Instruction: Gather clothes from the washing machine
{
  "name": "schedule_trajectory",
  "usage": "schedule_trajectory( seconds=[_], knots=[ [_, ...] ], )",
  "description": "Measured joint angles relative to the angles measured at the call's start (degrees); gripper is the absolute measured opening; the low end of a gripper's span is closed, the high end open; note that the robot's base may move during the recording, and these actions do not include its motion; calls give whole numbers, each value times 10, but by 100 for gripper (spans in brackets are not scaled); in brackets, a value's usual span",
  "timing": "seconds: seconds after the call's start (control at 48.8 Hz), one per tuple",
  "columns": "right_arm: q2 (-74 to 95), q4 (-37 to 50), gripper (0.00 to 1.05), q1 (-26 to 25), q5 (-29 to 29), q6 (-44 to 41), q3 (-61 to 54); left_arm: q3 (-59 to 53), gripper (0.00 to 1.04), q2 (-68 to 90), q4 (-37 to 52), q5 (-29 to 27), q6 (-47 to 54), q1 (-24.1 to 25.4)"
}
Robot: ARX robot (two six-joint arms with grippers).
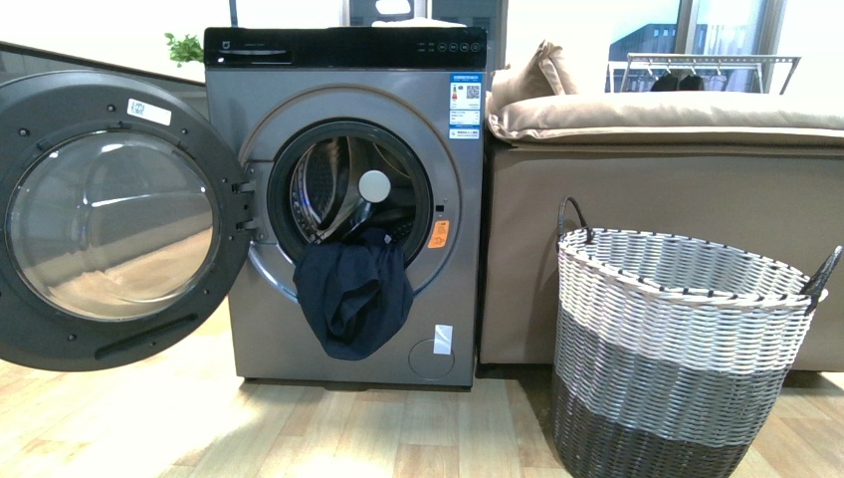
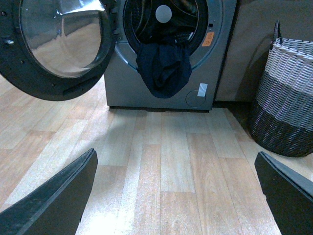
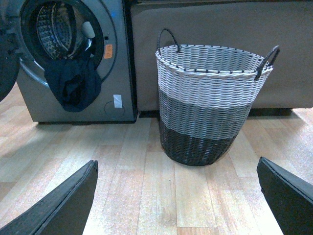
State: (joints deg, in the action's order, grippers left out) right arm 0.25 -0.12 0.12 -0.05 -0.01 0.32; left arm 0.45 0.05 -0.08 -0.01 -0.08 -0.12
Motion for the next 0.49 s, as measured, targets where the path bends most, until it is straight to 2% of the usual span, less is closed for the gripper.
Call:
schedule_trajectory(
  seconds=[0.492],
  knots=[
    [0, 0, 97, 0, 0, 0, 0, 0, 98, 0, 0, 0, 0, 0]
  ],
)
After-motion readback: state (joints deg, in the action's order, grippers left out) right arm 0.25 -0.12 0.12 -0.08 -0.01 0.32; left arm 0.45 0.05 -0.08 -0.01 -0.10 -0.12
